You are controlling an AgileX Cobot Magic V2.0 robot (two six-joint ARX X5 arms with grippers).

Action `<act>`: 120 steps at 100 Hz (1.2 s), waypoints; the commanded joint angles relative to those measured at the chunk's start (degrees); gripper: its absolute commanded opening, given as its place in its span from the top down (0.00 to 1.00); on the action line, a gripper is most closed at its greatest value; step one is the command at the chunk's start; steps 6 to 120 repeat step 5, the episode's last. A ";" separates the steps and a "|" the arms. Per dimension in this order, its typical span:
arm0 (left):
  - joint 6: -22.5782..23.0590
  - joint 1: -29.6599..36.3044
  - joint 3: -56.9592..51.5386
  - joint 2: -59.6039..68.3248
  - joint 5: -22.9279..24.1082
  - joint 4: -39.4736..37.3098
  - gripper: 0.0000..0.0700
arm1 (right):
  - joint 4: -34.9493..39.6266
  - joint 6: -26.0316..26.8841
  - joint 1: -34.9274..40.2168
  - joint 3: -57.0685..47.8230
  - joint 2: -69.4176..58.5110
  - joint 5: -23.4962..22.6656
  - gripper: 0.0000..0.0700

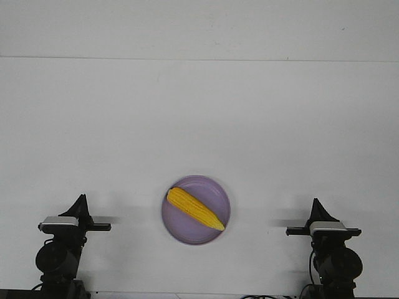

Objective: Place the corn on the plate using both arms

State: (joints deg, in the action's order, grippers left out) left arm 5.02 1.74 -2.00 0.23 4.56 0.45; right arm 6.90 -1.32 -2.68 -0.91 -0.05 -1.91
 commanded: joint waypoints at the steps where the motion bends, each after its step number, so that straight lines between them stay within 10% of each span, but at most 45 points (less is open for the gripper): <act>1: 0.31 -0.07 1.20 -0.07 0.13 -0.55 0.98 | -0.87 0.02 -0.07 0.17 -0.02 -0.04 1.00; 120: 0.31 -0.07 1.20 -0.07 0.13 -0.55 0.98 | -0.87 0.02 -0.07 0.17 0.00 -0.04 1.00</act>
